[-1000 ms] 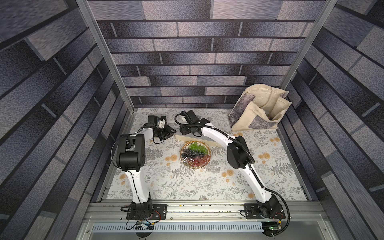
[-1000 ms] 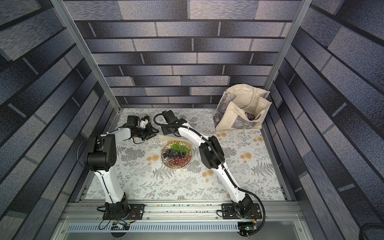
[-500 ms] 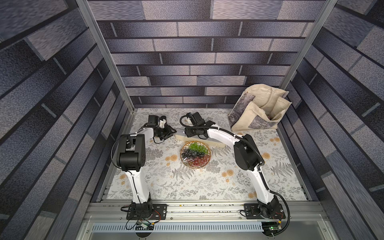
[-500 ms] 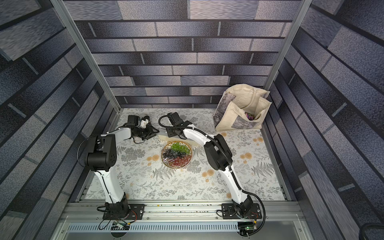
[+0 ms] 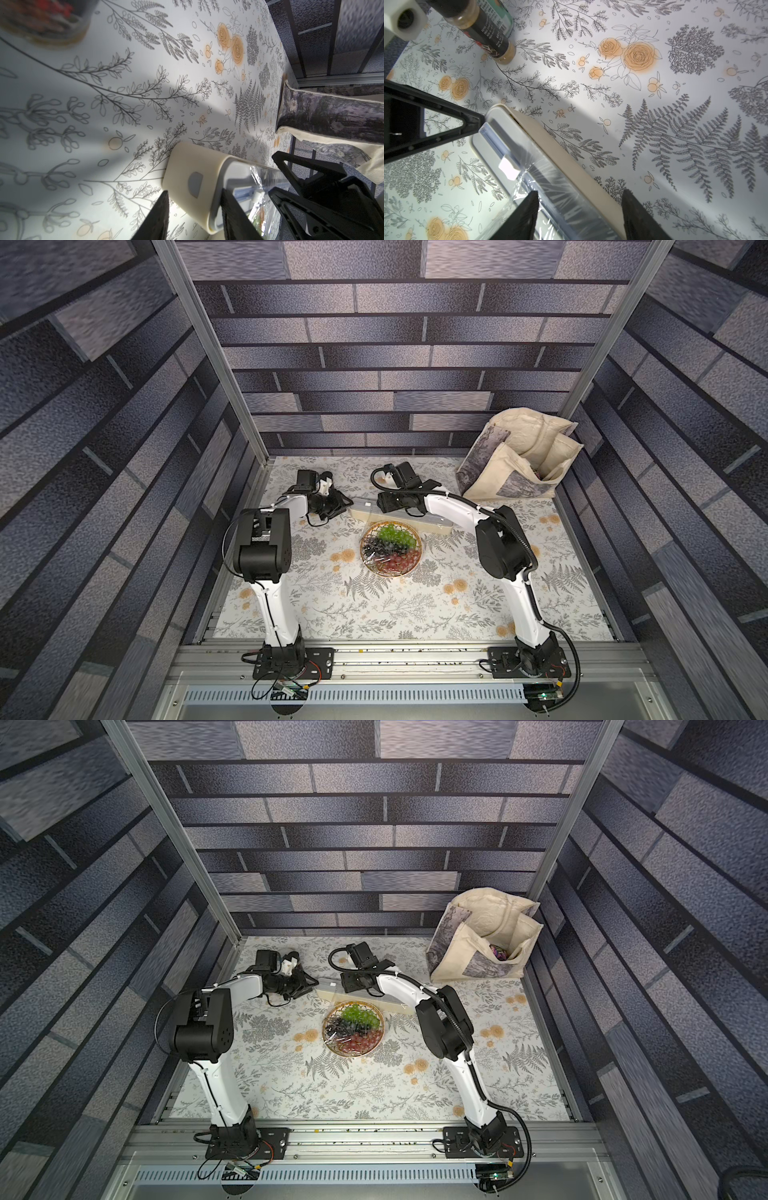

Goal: Wrap the plate with plastic wrap
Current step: Tear off the plastic wrap from the plastic wrap cutting box.

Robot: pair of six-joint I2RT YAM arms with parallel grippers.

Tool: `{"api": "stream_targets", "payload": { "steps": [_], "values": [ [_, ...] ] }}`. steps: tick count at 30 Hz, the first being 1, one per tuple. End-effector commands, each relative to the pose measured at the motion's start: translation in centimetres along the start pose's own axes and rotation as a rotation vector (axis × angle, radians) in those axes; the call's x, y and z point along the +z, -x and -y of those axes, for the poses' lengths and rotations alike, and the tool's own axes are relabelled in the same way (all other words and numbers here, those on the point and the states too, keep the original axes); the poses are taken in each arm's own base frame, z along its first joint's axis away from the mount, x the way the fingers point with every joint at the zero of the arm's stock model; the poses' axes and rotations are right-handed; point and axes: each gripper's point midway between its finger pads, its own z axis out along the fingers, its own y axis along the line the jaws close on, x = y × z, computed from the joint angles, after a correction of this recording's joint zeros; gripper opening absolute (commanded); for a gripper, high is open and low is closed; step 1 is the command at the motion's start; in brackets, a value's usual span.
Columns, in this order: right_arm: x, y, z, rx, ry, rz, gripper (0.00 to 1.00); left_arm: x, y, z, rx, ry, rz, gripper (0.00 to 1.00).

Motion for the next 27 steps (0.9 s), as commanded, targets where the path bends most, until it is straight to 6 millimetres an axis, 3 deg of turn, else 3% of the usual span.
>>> {"api": "stream_targets", "payload": {
  "steps": [1, 13, 27],
  "values": [
    [-0.8, 2.9, -1.4, -0.01, 0.043, 0.06, 0.68, 1.3, -2.3, -3.9, -0.049, 0.148, -0.067, 0.44],
    [2.7, 2.3, -3.7, -0.062, 0.06, 0.002, 0.75, 1.5, -2.4, -4.1, -0.047, 0.145, -0.073, 0.44],
    [4.0, 0.4, -3.0, -0.082, 0.009, -0.06, 0.67, 1.5, -2.4, -4.5, -0.053, 0.154, -0.076, 0.44]
  ]
}}
